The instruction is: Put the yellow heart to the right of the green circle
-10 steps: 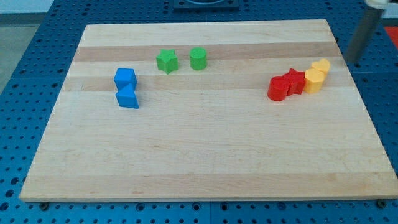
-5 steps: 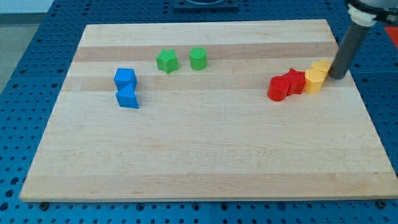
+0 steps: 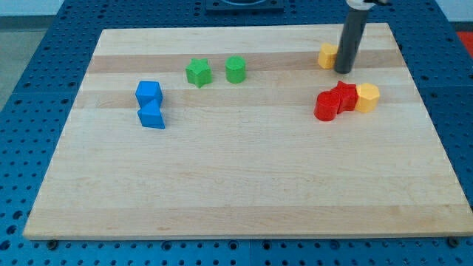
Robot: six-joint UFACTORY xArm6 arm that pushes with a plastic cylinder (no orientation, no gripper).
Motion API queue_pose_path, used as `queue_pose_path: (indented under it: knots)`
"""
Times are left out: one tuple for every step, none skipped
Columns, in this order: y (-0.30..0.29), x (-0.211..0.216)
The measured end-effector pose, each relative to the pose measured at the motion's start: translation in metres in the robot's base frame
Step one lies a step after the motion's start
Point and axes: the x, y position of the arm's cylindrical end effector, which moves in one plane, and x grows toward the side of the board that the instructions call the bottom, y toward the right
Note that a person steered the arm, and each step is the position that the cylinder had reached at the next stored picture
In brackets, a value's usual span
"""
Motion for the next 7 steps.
queue_pose_path:
  knots:
    - [0.048, -0.008]
    - [0.038, -0.038]
    - [0.023, -0.033]
    - [0.006, -0.021]
    - [-0.012, -0.008]
    - [-0.024, 0.004]
    - [-0.016, 0.007]
